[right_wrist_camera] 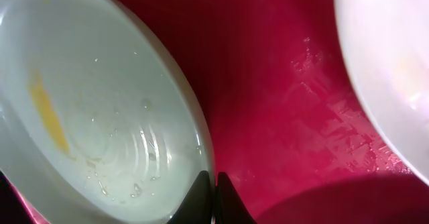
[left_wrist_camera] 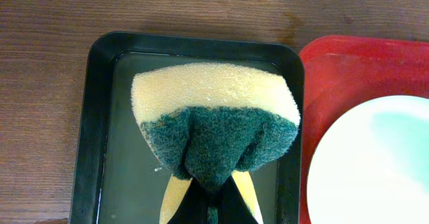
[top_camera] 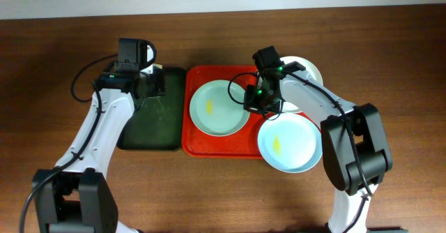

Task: Clean dirty plates on tray and stack at the side
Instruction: 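Carry the sponge with the left gripper over the pale green plate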

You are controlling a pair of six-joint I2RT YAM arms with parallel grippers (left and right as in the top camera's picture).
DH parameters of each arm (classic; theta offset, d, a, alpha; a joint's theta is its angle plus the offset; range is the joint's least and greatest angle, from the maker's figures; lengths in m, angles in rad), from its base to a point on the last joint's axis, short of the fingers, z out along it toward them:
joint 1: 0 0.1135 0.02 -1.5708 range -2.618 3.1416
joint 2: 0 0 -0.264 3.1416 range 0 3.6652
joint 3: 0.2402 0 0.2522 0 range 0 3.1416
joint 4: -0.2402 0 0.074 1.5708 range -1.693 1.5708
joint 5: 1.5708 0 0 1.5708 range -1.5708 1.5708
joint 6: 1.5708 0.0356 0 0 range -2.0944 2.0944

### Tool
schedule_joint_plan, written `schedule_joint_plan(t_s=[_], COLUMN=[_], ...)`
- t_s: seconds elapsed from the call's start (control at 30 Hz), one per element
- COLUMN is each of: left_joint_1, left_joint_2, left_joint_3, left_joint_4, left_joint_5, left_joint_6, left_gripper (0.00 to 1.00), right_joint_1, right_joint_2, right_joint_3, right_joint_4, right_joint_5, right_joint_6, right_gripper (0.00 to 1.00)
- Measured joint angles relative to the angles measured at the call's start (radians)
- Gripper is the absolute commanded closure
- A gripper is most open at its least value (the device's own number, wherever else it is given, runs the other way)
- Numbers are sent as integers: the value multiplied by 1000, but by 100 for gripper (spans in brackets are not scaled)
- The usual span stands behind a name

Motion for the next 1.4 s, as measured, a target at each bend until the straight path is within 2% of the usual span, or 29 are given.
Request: schedule_joint_plan(t_s=[0.03,0.1,0.17,0.2,0.27,0.3,0.43,0.53,0.93,1.0,1.03,1.4], left_joint_1=[0,0,0,0,0,0,0,0,0,0,0,0], left_joint_2=[0,0,0,0,0,0,0,0,0,0,0,0], left_joint_3=[0,0,0,0,0,0,0,0,0,0,0,0], left_joint_4=[-2,-5,-8,-13,-18,-18,-15,-20,-22,-22,-22,-23], left_joint_5=[0,0,0,0,0,0,0,0,0,0,0,0], left_joint_6=[0,0,0,0,0,0,0,0,0,0,0,0], left_gripper=[100,100,100,100,100,100,100,100,100,100,100,100], right_joint_1=[0,0,0,0,0,0,0,0,0,0,0,0], right_joint_2=[0,0,0,0,0,0,0,0,0,0,0,0], right_joint_3=[0,0,0,0,0,0,0,0,-2,-16,-24,-29], right_joint_4=[-2,-8,-56,-63,-54,-42,-23,-23,31,68,74,35], right_joint_5=[-1,0,11,18,31,44,66,75,127,132,132,124], right_joint_6=[4,9,16,16,13,13,10,7,7,8,7,-3], right_gripper=[92,79,61,62,78,79,80,85,83,95,96,96])
